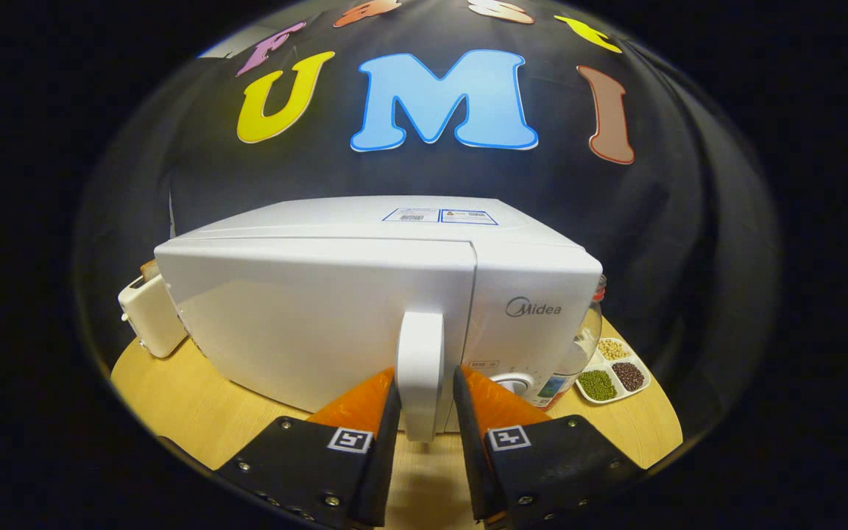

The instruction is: Open the microwave, put the food inside, and close the microwave door.

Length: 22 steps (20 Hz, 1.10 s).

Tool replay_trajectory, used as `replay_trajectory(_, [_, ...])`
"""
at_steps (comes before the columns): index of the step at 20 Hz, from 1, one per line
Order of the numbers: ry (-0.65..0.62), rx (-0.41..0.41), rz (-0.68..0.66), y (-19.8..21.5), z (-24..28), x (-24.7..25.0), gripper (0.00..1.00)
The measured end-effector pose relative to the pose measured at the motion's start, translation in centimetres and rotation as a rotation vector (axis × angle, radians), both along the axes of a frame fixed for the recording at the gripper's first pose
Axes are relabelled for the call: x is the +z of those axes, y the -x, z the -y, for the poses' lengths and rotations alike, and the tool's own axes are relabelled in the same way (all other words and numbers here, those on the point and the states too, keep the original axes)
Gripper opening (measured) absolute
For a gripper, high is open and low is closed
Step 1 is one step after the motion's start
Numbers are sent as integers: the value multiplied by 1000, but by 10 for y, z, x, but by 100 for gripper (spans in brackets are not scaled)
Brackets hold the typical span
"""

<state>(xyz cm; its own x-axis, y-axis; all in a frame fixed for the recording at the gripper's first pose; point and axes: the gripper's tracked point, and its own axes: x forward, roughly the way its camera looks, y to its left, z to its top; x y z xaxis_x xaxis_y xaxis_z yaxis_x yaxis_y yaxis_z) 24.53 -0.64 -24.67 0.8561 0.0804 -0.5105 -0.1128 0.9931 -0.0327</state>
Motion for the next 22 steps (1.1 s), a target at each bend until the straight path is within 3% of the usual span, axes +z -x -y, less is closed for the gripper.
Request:
replay_trajectory(1, [-6,2,-10,-2,0,-1,34])
replay_trajectory(2, [-43,39,-11,1,-8,2,33])
replay_trajectory(4, [-31,4,-8,-6,16,-7,10])
replay_trajectory(9, [-34,10,-44,12,87,24,10])
replay_trajectory(10, [-18,20,-30,25,55,14,10])
replay_trajectory(12, [6,50,-9,44,40,14,10])
replay_trajectory(22, [-41,83,-56,131,4,19,9])
